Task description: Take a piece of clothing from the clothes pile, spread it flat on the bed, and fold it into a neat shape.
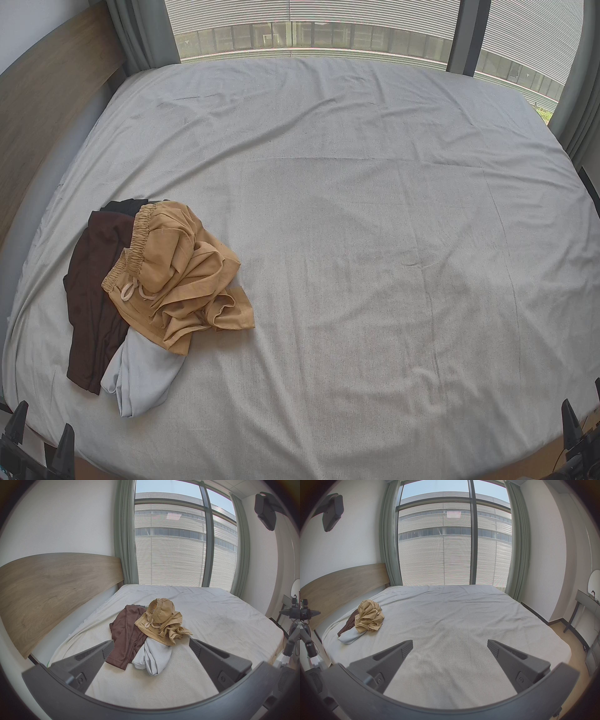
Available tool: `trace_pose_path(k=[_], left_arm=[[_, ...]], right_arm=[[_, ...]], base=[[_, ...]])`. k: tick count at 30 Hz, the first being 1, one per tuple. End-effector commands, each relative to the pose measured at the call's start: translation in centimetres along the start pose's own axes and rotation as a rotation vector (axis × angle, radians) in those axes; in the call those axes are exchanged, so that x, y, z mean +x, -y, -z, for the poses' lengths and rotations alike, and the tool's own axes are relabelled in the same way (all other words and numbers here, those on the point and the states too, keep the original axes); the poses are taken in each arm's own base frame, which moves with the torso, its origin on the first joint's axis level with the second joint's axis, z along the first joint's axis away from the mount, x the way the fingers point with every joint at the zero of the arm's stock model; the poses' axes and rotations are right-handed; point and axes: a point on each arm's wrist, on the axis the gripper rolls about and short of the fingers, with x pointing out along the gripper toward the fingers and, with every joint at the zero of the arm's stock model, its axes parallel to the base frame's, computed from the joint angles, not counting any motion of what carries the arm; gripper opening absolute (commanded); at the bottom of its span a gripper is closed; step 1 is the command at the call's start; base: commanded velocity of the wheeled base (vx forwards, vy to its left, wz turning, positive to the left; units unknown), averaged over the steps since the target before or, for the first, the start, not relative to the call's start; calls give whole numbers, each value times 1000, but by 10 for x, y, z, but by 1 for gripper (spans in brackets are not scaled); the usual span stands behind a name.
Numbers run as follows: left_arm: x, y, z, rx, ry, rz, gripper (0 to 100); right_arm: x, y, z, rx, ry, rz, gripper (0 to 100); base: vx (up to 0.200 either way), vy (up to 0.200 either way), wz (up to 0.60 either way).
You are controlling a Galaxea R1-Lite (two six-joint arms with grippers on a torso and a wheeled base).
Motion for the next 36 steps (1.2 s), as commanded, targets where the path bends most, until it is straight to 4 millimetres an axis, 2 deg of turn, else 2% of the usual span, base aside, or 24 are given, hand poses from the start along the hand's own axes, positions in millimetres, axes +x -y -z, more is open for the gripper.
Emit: trace_pose_path(k=[1,12,13,15,16,17,20,24,31,36], left_arm=[[0,0,5,0,-4,0,100],[0,0,3,3,14,7,100],[-1,0,-3,-8,48,4,100],[-8,0,-38,-15,166,5,100],[-8,1,-54,-17,180,15,100],[-3,1,-60,-18,153,24,100],[7,1,-63,-15,96,60,100],[25,3,-75,-76,15,191,100],[54,8,-112,-141,37,213,100],[83,15,-141,-137,15,216,100]], right_arm=[[0,0,5,-1,-2,-2,100],[0,0,5,1,-2,-2,100],[0,0,5,1,-1,0,100],[0,0,5,1,-2,-2,100],[0,0,5,1,-2,-2,100],[0,0,5,1,-2,-2,100],[0,0,5,1,-2,-2,100],[0,0,5,1,-2,-3,100],[0,0,5,-1,-2,-3,100],[0,0,5,-8,-1,-9,100]], base=[[0,0,0],[0,0,0],[0,0,0],[0,0,0],[0,0,0],[0,0,0],[0,0,0],[0,0,0],[0,0,0],[0,0,0]])
